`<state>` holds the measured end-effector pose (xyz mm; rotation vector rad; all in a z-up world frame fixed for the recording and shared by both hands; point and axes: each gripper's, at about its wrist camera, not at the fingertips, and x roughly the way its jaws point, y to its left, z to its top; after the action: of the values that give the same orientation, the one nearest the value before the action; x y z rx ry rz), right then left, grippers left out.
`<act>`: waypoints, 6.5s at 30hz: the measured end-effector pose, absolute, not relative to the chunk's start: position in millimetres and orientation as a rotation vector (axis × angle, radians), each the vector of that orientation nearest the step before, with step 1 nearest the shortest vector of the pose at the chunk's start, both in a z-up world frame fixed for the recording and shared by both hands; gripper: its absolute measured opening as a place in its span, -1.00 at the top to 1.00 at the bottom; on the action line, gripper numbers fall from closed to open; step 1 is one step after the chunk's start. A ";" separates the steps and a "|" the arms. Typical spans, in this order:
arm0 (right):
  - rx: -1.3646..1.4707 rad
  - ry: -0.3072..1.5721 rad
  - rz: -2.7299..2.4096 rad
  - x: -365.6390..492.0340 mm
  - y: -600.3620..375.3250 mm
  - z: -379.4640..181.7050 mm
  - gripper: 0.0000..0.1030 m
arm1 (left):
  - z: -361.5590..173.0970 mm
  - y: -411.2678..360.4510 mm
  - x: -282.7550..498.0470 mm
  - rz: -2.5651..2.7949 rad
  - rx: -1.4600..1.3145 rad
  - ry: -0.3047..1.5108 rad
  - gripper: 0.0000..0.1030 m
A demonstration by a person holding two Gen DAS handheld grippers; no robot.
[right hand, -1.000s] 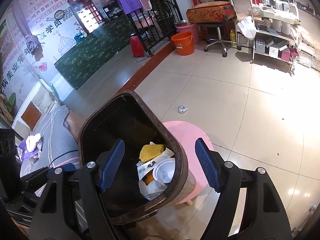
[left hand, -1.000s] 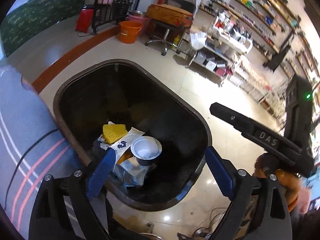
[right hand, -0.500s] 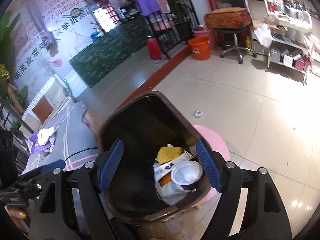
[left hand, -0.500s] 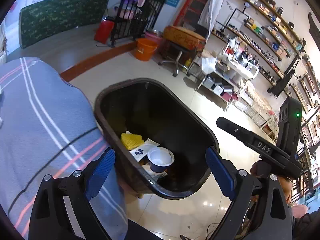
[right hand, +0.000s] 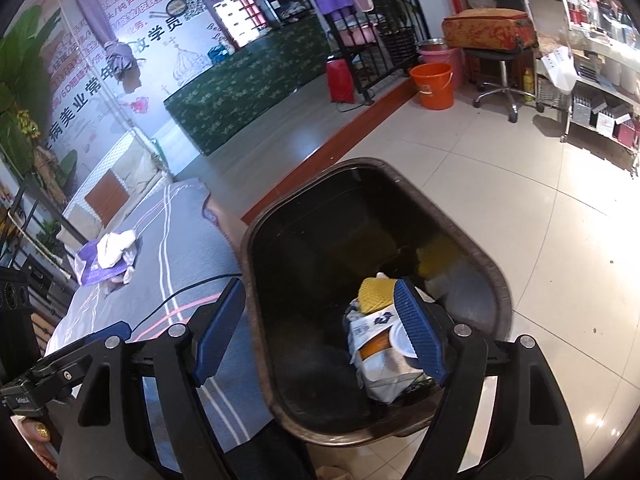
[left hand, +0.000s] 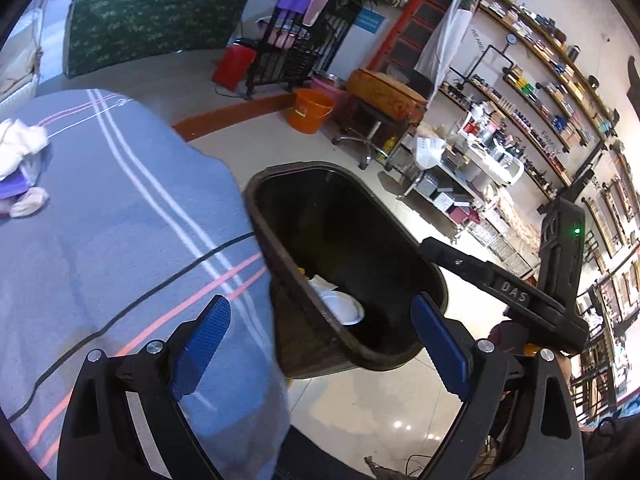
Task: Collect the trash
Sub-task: 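Move both open tools back over the bed toward the purple bag and white cloth, then grasp the purple plastic bag with the left tool while the right tool grasps the white cloth, then carry the purple bag and white cloth over the black bin, then open the right tool to drop the cloth while the left tool drops the bag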
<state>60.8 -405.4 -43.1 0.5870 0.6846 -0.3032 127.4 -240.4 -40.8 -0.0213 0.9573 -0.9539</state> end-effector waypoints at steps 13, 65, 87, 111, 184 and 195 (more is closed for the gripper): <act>0.573 0.697 -0.245 80.1 -378.8 -38.1 -0.49 | -45.2 -183.5 144.2 -0.882 -0.087 0.950 -0.75; 0.121 0.796 0.339 410.6 -126.5 -19.9 -0.80 | -50.7 3.6 328.5 -0.349 -0.351 0.845 -0.58; 0.127 0.863 0.379 417.0 -116.6 -31.8 0.64 | -32.5 0.9 303.0 -0.396 -0.363 0.803 0.70; 0.238 0.745 0.325 252.7 -156.7 2.4 0.64 | 3.5 11.8 196.5 -0.434 -0.445 0.670 0.76; 0.525 0.718 -0.430 60.2 -430.9 -60.2 -0.02 | -33.1 -265.8 127.4 -1.013 -0.088 0.861 0.76; 0.553 0.698 -0.469 43.8 -444.9 -62.0 -0.02 | -49.4 -297.8 123.9 -1.053 -0.014 0.926 0.76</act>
<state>43.8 -444.9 -62.0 0.5529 0.6976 -0.4687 123.9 -297.8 -49.4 -0.0144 0.9258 -1.0527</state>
